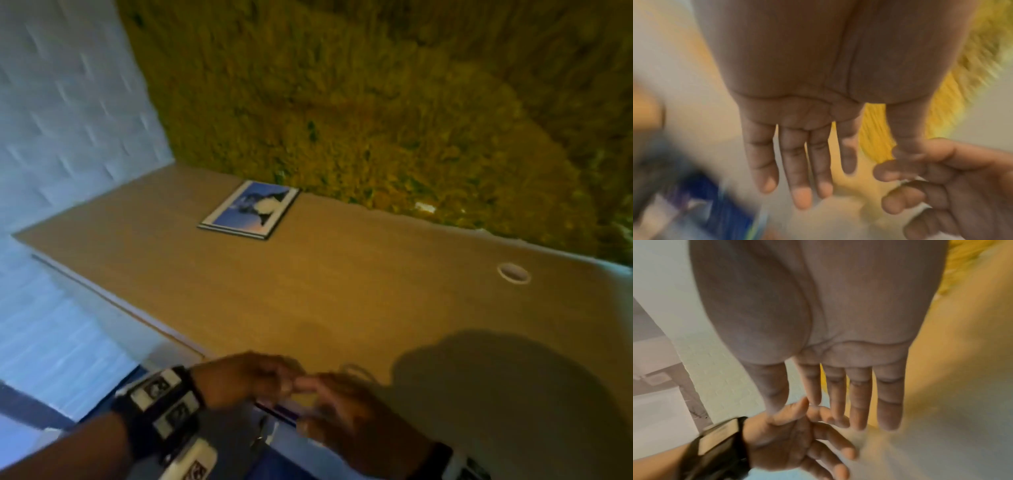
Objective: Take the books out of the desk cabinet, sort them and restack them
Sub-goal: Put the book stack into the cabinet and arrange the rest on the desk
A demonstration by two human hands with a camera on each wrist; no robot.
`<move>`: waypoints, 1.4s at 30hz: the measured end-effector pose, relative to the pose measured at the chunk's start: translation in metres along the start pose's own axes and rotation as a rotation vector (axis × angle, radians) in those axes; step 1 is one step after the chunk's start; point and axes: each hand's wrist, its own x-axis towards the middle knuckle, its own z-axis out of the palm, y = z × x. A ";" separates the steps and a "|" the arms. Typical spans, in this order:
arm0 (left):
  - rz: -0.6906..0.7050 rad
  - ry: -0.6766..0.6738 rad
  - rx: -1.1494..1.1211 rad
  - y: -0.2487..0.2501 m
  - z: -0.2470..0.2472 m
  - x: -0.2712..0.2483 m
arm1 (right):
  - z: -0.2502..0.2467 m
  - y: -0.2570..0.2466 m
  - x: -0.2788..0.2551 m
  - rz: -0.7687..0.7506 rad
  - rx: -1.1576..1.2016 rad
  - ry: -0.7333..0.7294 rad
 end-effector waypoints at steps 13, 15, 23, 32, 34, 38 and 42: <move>-0.252 0.447 -0.161 0.017 -0.225 0.068 | -0.084 -0.010 0.245 0.293 0.298 0.176; -0.269 0.459 -0.074 0.006 -0.265 0.084 | -0.080 -0.004 0.281 0.331 0.362 0.229; -0.394 0.666 0.203 -0.041 -0.400 0.136 | -0.076 0.030 0.409 0.442 0.204 0.338; -0.426 0.719 0.020 -0.079 -0.430 0.176 | -0.064 0.066 0.457 0.574 0.263 0.500; -0.427 0.706 -0.022 -0.088 -0.427 0.175 | -0.066 0.072 0.448 0.571 0.289 0.563; -0.372 0.566 -0.034 -0.105 -0.397 0.171 | -0.064 0.081 0.405 0.683 0.354 0.626; -0.298 0.457 -0.179 -0.100 -0.346 0.156 | -0.060 0.080 0.340 0.794 0.375 0.592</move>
